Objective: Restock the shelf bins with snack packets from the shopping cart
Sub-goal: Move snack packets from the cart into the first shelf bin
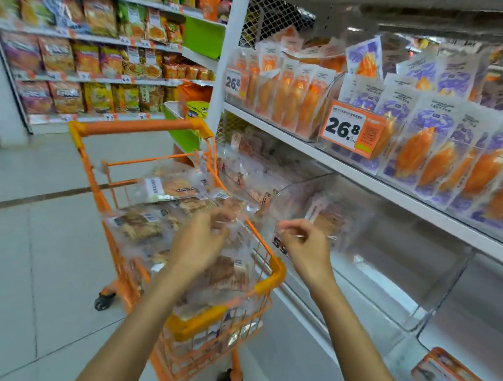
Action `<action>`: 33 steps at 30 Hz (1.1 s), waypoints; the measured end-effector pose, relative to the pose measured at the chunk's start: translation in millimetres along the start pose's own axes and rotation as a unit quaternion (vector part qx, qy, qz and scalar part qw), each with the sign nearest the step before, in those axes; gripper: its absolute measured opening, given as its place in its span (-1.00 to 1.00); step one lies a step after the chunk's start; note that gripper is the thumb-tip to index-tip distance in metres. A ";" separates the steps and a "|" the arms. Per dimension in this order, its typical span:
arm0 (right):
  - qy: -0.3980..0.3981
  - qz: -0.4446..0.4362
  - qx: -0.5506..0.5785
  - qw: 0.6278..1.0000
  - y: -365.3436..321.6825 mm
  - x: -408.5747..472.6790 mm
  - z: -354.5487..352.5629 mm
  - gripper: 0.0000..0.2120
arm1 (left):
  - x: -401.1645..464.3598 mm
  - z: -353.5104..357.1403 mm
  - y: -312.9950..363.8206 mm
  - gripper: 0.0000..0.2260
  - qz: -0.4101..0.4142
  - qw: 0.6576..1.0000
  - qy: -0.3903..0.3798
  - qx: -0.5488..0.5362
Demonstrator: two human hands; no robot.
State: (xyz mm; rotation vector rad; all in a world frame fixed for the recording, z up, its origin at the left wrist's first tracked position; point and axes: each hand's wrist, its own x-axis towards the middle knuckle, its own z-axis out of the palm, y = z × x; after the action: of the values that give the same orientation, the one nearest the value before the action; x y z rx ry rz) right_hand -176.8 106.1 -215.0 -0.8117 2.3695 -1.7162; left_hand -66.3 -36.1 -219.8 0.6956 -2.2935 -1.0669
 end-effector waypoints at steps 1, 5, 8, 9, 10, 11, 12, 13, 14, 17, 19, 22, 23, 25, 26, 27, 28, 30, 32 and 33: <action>-0.035 -0.014 -0.010 0.999 -4.9 -9.2 10.8 -0.72 | -7.2 -9.4 -10.5 -0.79 -0.001 0.998 0.034 0.049; -0.230 -0.048 -0.121 0.964 -9.2 -34.6 46.2 -0.80 | -23.7 -36.8 -44.9 -0.77 0.000 0.984 0.064 0.164; -0.429 -0.027 -0.203 0.880 -9.5 -32.9 47.4 -0.32 | -32.0 -40.1 -62.8 -0.72 0.042 0.973 -0.045 0.220; -0.457 -0.028 -0.224 0.860 -9.8 -32.3 45.2 -0.22 | -34.5 -40.3 -65.6 -0.70 0.051 0.965 -0.082 0.243; -0.467 -0.037 -0.238 0.851 -7.6 -29.9 44.3 -0.18 | -35.6 -41.4 -66.5 -0.69 0.052 0.956 -0.113 0.265; -0.467 -0.048 -0.239 0.850 -6.0 -27.7 44.5 -0.18 | -33.6 -43.3 -67.4 -0.67 0.050 0.949 -0.134 0.281; -0.465 -0.052 -0.224 0.855 -4.8 -26.1 43.8 -0.22 | -32.0 -45.0 -65.7 -0.66 0.051 0.944 -0.145 0.292; -0.467 -0.050 -0.204 0.859 -4.3 -25.4 41.9 -0.27 | -29.7 -45.7 -65.1 -0.64 0.050 0.942 -0.149 0.296; -0.473 -0.048 -0.184 0.860 -2.8 -25.4 38.9 -0.33 | -29.2 -46.6 -63.9 -0.63 0.049 0.943 -0.151 0.294; -0.467 -0.043 -0.134 0.873 -1.2 -28.4 26.2 -0.51 | -30.9 -49.0 -58.9 -0.62 0.044 0.954 -0.137 0.263; -0.420 -0.053 -0.103 0.900 0.4 -28.6 20.5 -0.63 | -32.1 -46.6 -57.0 -0.67 0.041 0.970 -0.101 0.218; -0.293 0.007 -0.007 0.956 2.9 -25.6 20.4 -0.65 | -34.4 -40.0 -48.0 -0.73 0.047 0.992 -0.027 0.117; -0.246 0.036 0.040 0.968 3.3 -24.8 21.7 -0.59 | -35.7 -38.0 -43.1 -0.72 0.045 0.995 -0.005 0.087; -0.193 0.087 0.163 0.964 0.5 -24.4 25.9 -0.61 | -37.4 -33.8 -34.5 -0.68 0.037 0.998 0.022 0.044; -0.189 0.108 0.228 0.949 0.2 -24.7 29.6 -0.63 | -37.6 -31.9 -30.8 -0.64 0.029 0.999 0.026 0.027; -0.195 0.125 0.287 0.929 -2.6 -27.0 32.6 -0.64 | -38.5 -30.8 -25.5 -0.58 0.014 1.000 0.024 0.008; -0.202 0.136 0.333 0.911 -4.9 -28.4 35.8 -0.64 | -38.9 -29.5 -20.6 -0.52 -0.008 1.000 0.016 -0.018; -0.221 0.136 0.384 0.886 -11.2 -29.8 41.9 -0.62 | -38.0 -28.9 -9.6 -0.36 -0.072 0.990 0.011 -0.119; -0.204 0.136 0.401 0.883 -12.1 -28.9 47.7 -0.60 | -36.5 -31.5 -2.5 -0.24 -0.145 0.955 0.025 -0.256; -0.189 0.135 0.397 0.888 -10.4 -27.8 50.6 -0.58 | -35.1 -32.5 -2.6 -0.24 -0.173 0.937 0.016 -0.302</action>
State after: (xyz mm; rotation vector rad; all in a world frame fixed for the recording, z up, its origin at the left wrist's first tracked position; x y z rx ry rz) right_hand -130.0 73.9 -229.7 -0.5558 1.2649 -1.9259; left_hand -19.2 -32.7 -211.8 0.8541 -1.6896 -1.7950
